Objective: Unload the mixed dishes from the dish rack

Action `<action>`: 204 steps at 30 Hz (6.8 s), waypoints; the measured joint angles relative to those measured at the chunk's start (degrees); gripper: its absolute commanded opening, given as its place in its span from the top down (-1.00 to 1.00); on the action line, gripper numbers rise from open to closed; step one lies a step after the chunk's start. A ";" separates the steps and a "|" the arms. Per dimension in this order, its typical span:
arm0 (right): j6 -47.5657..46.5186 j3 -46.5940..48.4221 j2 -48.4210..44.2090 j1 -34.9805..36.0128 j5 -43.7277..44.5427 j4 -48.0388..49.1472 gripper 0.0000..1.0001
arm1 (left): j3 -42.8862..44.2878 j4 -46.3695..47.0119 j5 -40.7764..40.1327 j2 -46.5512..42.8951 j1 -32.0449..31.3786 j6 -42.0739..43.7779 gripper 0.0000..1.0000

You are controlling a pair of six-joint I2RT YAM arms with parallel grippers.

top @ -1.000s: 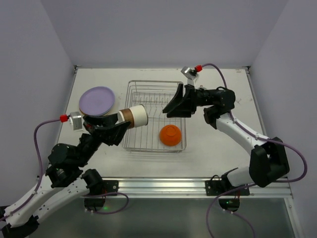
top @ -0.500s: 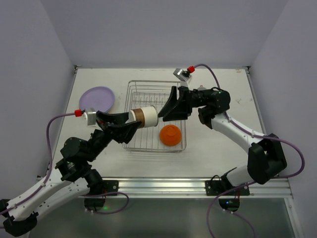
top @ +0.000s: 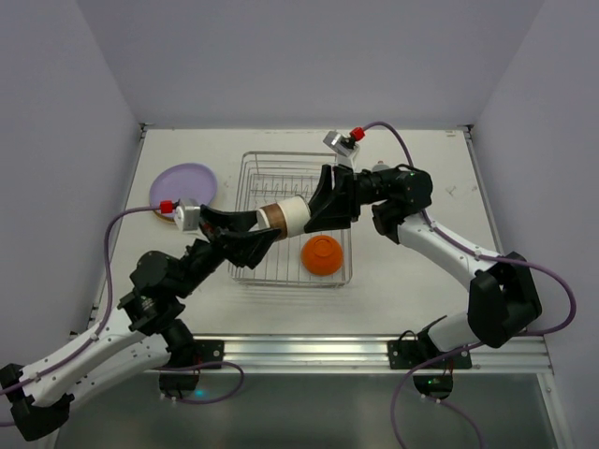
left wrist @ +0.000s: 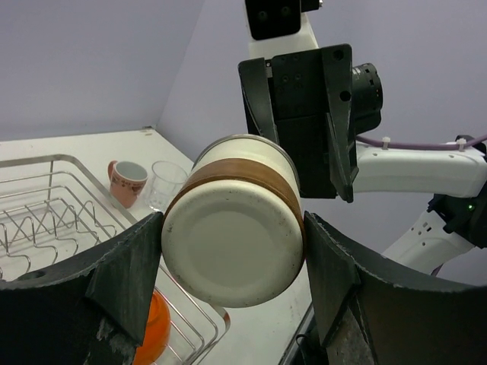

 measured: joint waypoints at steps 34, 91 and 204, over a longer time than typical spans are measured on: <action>-1.36 0.59 -0.02 0.35 -0.66 -1.44 1.00 | 0.00 -2.78 3.19 -1.33 0.00 0.76 -1.00; -62.99 31.78 14.03 -6.29 92.76 -124.52 1.00 | 0.70 -11.63 3.52 -3.45 0.00 6.56 -1.00; -64.13 24.46 7.43 -13.51 76.89 -111.99 0.37 | 13.22 -24.70 4.17 44.63 3.91 0.48 -1.00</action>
